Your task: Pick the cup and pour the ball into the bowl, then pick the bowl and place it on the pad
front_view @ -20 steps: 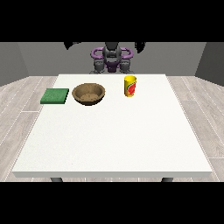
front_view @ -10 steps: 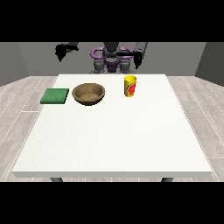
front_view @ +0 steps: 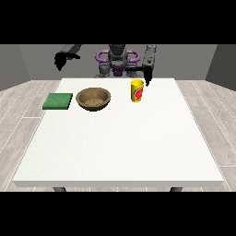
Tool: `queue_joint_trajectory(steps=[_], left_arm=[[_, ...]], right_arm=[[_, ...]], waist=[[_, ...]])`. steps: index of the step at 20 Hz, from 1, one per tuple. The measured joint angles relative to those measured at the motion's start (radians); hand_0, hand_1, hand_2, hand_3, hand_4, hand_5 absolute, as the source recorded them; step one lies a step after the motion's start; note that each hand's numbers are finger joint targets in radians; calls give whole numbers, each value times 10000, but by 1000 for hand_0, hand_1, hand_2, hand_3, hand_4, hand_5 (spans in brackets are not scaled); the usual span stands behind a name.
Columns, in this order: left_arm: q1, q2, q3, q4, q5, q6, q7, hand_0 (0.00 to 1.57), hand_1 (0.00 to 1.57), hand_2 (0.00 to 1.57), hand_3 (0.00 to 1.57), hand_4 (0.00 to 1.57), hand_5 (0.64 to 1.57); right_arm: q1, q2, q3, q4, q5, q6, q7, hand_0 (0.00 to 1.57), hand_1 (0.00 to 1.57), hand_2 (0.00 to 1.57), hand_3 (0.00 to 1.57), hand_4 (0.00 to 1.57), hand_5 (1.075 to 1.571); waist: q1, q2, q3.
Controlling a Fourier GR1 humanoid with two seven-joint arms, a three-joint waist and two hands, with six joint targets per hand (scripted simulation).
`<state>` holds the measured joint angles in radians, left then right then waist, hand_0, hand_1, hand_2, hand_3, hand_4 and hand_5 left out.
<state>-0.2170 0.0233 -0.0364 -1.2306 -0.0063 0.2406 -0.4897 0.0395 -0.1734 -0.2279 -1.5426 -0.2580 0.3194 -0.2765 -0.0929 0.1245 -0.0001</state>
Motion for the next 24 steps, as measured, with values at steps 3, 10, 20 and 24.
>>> queue_joint_trajectory(steps=[3, 10, 20, 24], left_arm=[[-437, -9, 370, 1068, 55, -40, -696, 0, 0, 0, 0, 0, 1470], [-1365, 68, 1143, 3180, 91, 489, -1821, 848, 848, 0, 0, 253, 1455], [-1850, -19, 994, 4855, -949, 2444, -2539, 1302, 1302, 1571, 1571, 1231, 1548], [-2494, 279, 402, 5114, -2046, 3393, -1157, 1323, 1323, 1571, 1571, 1220, 1553]], right_arm=[[-314, -227, -245, 243, -222, 180, 41, 0, 0, 0, 0, 241, 1570], [-235, -530, -376, 323, -401, 844, -220, 0, 0, 0, 0, 273, 1569], [-313, -1449, -1270, 1222, -1225, 1892, -226, 0, 0, 0, 0, 363, 1570], [-566, -1613, -1288, 1468, -1453, 1764, 534, 0, 0, 0, 0, 469, 1571]], waist=[[-85, 125, -1], [-658, 470, -2], [-926, 429, 5], [-840, -286, 10]])
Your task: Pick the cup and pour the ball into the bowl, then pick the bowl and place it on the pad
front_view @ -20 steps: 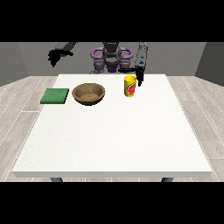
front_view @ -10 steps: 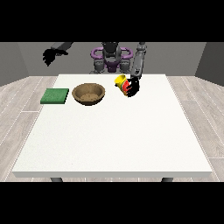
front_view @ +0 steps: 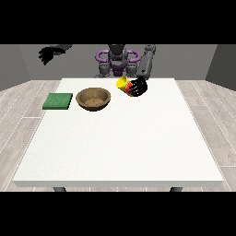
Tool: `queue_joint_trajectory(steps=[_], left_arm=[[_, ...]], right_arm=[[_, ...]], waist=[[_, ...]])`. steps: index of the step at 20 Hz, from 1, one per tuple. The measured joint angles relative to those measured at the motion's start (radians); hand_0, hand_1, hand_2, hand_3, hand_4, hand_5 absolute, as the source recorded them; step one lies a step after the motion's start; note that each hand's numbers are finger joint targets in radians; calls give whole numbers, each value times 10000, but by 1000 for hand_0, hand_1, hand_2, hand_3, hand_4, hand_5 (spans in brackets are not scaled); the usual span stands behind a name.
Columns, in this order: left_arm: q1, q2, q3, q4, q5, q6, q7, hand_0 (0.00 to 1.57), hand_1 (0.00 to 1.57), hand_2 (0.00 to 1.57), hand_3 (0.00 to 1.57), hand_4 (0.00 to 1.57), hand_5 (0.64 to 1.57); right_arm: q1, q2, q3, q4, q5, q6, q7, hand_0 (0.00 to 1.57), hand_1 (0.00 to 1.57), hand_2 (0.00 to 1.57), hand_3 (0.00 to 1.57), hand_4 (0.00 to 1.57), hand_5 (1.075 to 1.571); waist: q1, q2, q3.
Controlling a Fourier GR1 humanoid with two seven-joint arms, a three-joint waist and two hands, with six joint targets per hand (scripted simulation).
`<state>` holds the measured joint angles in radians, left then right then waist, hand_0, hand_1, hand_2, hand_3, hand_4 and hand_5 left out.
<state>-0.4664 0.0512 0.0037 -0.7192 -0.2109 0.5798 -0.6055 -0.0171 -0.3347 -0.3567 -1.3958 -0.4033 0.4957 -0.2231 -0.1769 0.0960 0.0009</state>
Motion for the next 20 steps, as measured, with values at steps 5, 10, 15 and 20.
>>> queue_joint_trajectory(steps=[5, 10, 15, 20], left_arm=[[-1151, 275, -1136, 611, -1928, 1088, 2163, 1313, 1313, 1571, 1571, 1244, 1561], [-2227, 942, -2517, 1905, -4476, 1868, 4251, 1005, 1005, 1571, 1283, 1051, 1567], [-3367, 766, -3852, 3144, -6685, 1388, 6891, 914, 914, 1571, 1248, 1052, 1569], [-3885, -53, -4800, 3217, -7960, 384, 8860, 786, 786, 1571, 1252, 1061, 1569]], right_arm=[[-631, -367, -74, 403, -107, -330, 874, 0, 0, 0, 0, 581, 1568], [-1012, -451, -6, 777, 104, -639, 1183, 0, 0, 0, 0, 627, 1565], [-974, -370, 30, 1393, 326, -883, 1358, 0, 0, 0, 0, 640, 1564], [-805, -494, -190, 2191, 494, -813, 1030, 0, 0, 0, 0, 651, 1564]], waist=[[146, -684, 14], [297, -1081, 56], [643, -1939, 44], [1092, -2372, 17]])
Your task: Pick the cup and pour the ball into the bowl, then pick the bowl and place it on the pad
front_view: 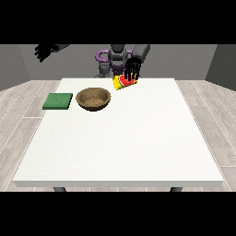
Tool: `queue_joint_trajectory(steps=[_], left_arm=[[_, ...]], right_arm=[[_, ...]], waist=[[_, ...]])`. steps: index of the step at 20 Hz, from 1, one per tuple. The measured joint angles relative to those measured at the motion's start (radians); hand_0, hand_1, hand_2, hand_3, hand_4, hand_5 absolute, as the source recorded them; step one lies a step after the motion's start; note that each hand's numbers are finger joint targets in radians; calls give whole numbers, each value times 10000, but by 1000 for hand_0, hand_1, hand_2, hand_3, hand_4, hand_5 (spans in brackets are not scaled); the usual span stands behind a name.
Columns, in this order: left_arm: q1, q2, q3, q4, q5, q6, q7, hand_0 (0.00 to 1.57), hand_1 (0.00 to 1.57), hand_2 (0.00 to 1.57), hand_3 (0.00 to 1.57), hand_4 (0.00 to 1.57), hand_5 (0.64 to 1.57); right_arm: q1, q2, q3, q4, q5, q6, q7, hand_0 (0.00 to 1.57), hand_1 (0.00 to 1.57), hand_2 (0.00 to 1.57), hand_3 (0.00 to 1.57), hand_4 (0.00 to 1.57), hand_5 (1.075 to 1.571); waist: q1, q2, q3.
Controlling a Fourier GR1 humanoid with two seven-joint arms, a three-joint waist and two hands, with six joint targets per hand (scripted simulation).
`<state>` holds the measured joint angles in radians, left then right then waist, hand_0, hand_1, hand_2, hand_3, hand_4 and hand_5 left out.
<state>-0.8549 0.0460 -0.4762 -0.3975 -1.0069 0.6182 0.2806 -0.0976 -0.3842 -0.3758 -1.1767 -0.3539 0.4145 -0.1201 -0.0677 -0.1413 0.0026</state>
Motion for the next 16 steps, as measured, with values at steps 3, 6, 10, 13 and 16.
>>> queue_joint_trajectory(steps=[3, 6, 10, 13, 16], left_arm=[[-143, -234, -678, -404, -549, -578, 1206, 799, 799, 1571, 1211, 948, 1569], [-202, -348, -1390, -829, -1102, -1149, 2496, 587, 587, 1571, 1197, 817, 1571], [-348, -416, -2243, -1536, -1613, -2446, 3413, 206, 206, 1187, 1372, 682, 1567], [-497, -438, -2749, -2007, -1790, -3547, 3624, 0, 0, 1127, 1452, 852, 1571], [-719, -451, -3163, -2716, -1848, -4667, 3834, 0, 0, 1215, 1498, 896, 1571]], right_arm=[[-349, 40, 92, 269, 3, 18, 94, 0, 0, 0, 0, 657, 1562], [-590, 43, 202, 458, 59, 134, 50, 0, 0, 0, 0, 663, 1561], [-879, 118, 295, 692, 162, 58, 27, 0, 0, 0, 0, 661, 1561], [-1050, 163, 391, 753, 146, 136, 99, 0, 0, 0, 0, 681, 1562], [-1230, 218, 467, 881, 241, 91, 32, 0, 0, 0, 0, 714, 1565]], waist=[[-103, 20, -7], [-385, 109, -13], [-494, -1, -16], [-681, -27, -18], [-768, 63, -19]])
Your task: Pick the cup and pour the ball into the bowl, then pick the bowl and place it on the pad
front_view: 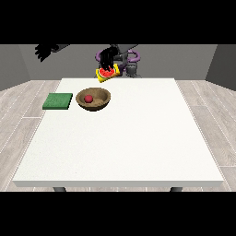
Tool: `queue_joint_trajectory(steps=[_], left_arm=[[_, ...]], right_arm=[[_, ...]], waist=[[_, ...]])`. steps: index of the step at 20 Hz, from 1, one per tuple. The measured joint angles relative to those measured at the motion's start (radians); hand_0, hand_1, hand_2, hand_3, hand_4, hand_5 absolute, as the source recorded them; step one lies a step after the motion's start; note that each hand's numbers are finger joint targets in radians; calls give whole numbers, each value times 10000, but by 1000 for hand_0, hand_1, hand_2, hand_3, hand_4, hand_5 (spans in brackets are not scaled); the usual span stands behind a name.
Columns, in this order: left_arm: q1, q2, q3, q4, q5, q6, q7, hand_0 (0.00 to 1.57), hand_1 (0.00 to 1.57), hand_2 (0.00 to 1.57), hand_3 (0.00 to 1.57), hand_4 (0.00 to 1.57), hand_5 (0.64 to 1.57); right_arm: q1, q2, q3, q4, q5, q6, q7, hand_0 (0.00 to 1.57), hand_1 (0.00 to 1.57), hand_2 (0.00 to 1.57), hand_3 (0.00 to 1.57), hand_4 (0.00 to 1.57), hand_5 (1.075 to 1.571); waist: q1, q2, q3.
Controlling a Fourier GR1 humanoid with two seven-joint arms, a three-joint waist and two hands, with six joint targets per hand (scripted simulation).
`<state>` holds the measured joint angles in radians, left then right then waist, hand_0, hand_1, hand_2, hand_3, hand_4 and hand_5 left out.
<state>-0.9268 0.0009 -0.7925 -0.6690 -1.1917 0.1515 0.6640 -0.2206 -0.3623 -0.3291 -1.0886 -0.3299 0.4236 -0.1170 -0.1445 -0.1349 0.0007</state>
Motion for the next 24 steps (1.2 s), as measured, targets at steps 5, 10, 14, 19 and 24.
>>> queue_joint_trajectory(steps=[5, 10, 14, 19, 24], left_arm=[[272, 197, 440, -852, -40, 342, -117, 0, 0, 1571, 1170, 1033, 1563], [1078, 493, 1587, -2044, 1197, 1920, -1109, 1132, 1132, 1450, 1158, 1259, 1570], [1576, 320, 2951, -3350, 3123, 3335, -2114, 0, 0, 0, 0, 904, 1570], [1633, 92, 4651, -5537, 6606, 3725, -3170, 0, 0, 0, 0, 157, 1440], [1782, 543, 6341, -7147, 9984, 1996, -4164, 0, 0, 0, 0, 202, 1491]], right_arm=[[-60, -9, -207, 125, 57, -367, -188, 0, 0, 0, 0, 714, 1565], [-105, -179, -600, 375, -57, -594, -360, 0, 0, 0, 0, 705, 1571], [-270, 4, -631, 435, -152, -756, -321, 0, 0, 0, 0, 703, 1570], [-665, 129, -707, 445, -225, -1096, -244, 0, 0, 0, 0, 655, 1571], [-644, 305, -1008, 437, -298, -1671, -405, 0, 0, 0, 0, 252, 1571]], waist=[[644, 261, -6], [1518, 809, -22], [1986, 1665, -87], [2479, 2477, -157], [3419, 3002, -121]])
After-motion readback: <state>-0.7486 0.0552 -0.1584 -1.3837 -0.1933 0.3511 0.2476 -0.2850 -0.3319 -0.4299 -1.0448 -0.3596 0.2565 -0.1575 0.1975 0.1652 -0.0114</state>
